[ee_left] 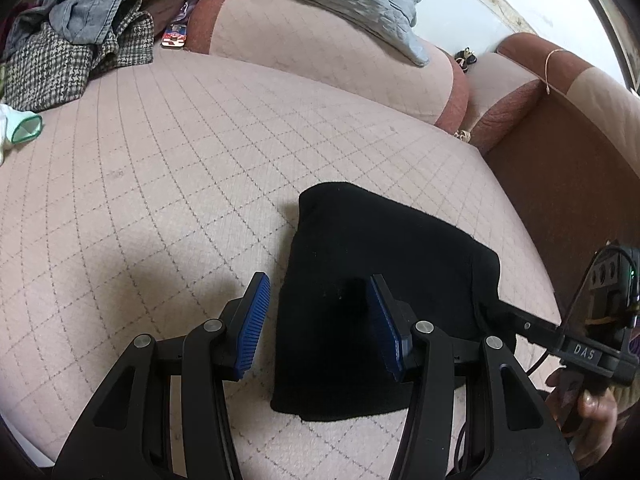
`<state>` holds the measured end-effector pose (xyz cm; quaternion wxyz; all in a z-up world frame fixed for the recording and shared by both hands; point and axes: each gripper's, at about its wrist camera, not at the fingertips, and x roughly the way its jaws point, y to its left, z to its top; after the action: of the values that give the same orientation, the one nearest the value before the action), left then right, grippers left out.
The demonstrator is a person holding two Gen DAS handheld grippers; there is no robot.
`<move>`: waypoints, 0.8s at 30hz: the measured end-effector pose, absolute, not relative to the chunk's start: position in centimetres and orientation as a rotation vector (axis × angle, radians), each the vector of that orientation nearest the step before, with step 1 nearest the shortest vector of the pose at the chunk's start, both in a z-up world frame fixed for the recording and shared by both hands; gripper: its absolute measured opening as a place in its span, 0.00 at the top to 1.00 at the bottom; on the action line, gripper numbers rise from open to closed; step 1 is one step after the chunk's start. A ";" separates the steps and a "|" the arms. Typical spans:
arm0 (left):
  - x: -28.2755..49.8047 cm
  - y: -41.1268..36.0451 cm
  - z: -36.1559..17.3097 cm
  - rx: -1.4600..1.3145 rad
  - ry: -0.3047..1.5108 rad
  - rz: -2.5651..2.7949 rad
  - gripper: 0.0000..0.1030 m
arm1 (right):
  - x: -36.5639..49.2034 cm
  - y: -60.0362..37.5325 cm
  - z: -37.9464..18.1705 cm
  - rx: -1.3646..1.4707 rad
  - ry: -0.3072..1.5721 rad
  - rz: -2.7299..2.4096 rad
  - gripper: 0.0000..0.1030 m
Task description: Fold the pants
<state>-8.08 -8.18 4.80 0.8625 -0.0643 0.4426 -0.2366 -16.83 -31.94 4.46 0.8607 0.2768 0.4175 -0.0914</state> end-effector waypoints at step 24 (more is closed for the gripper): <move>-7.0 -9.1 3.6 -0.158 0.957 -0.506 0.38 | -16.0 -32.7 2.8 0.650 0.877 -0.158 0.25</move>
<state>-7.02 -9.06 3.60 0.8540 -0.0751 0.4551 -0.2408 -15.97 -32.68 2.84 0.8518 0.3087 0.4166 -0.0750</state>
